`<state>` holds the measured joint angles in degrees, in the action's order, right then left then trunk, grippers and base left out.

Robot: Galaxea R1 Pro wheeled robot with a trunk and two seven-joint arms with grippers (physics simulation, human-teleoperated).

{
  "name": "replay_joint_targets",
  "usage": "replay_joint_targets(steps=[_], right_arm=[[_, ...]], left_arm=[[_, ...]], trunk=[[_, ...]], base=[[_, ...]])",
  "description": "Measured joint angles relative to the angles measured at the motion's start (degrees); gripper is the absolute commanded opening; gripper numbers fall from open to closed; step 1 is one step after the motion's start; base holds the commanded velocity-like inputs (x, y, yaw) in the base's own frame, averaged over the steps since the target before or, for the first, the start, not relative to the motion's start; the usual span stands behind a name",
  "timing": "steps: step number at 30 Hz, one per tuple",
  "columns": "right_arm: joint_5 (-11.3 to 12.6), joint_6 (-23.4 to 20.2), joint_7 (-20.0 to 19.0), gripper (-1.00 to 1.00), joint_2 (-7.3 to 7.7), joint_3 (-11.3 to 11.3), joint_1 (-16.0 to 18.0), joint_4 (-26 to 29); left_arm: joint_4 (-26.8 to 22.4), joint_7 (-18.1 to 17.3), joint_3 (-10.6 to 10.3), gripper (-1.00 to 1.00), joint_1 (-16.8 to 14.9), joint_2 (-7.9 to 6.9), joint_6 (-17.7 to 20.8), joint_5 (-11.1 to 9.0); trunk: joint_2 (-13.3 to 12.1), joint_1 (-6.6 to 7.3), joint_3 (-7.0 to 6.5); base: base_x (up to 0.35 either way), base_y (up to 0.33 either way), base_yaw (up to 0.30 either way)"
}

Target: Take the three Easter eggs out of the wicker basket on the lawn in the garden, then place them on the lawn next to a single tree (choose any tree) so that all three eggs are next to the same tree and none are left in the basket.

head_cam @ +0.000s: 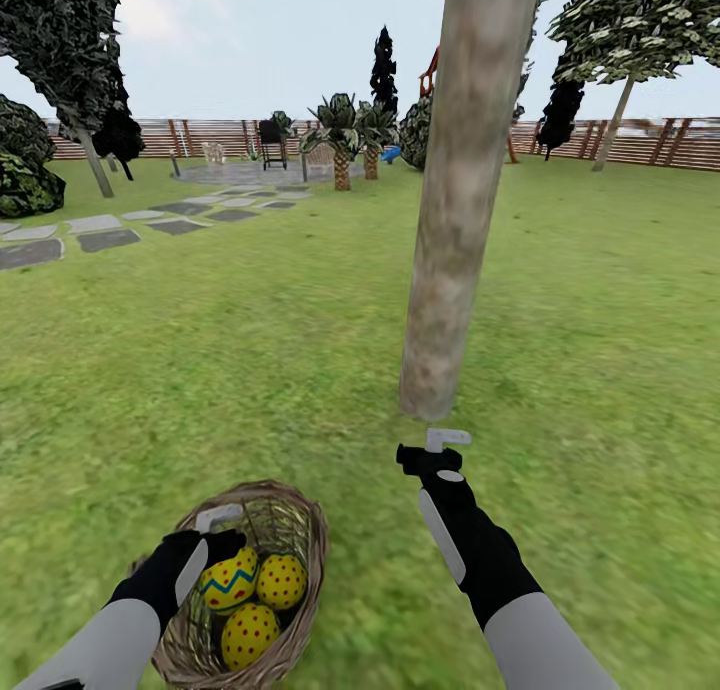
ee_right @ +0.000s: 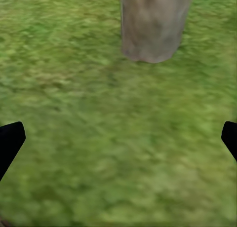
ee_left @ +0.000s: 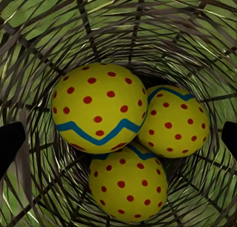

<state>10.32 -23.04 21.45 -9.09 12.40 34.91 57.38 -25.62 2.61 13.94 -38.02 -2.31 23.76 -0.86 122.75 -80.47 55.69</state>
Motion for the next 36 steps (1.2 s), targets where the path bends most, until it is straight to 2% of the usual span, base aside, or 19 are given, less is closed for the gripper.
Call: replay_joint_targets(steps=[9, 14, 22, 36], right_arm=[[-0.01, 0.0, 0.0, 1.0, 0.0, 0.0, -0.01, -0.05], [-0.04, 0.0, 0.0, 1.0, 0.0, 0.0, 0.0, -0.05], [-0.02, 0.0, 0.0, 1.0, 0.0, 0.0, -0.02, -0.05], [-0.03, 0.0, 0.0, 1.0, 0.0, 0.85, -0.06, -0.13]], left_arm=[[-0.33, 0.0, 0.04, 1.0, 0.0, 0.0, 0.0, 0.0], [-0.41, 0.0, 0.01, 1.0, 0.04, 0.0, 0.01, -0.05], [-0.61, 0.0, 0.0, 1.0, 0.03, 0.0, 0.08, -0.08], [-2.14, 0.84, 0.08, 1.0, 0.14, 0.0, 0.09, -0.08]], trunk=[[3.61, -1.98, 1.62], [3.62, -1.98, 1.62], [6.82, -3.74, 3.05], [6.83, -3.74, 3.06]], base=[[0.0, 0.0, 0.0], [0.0, 0.0, 0.0], [0.0, 0.0, 0.0], [0.0, 0.0, 0.0]])
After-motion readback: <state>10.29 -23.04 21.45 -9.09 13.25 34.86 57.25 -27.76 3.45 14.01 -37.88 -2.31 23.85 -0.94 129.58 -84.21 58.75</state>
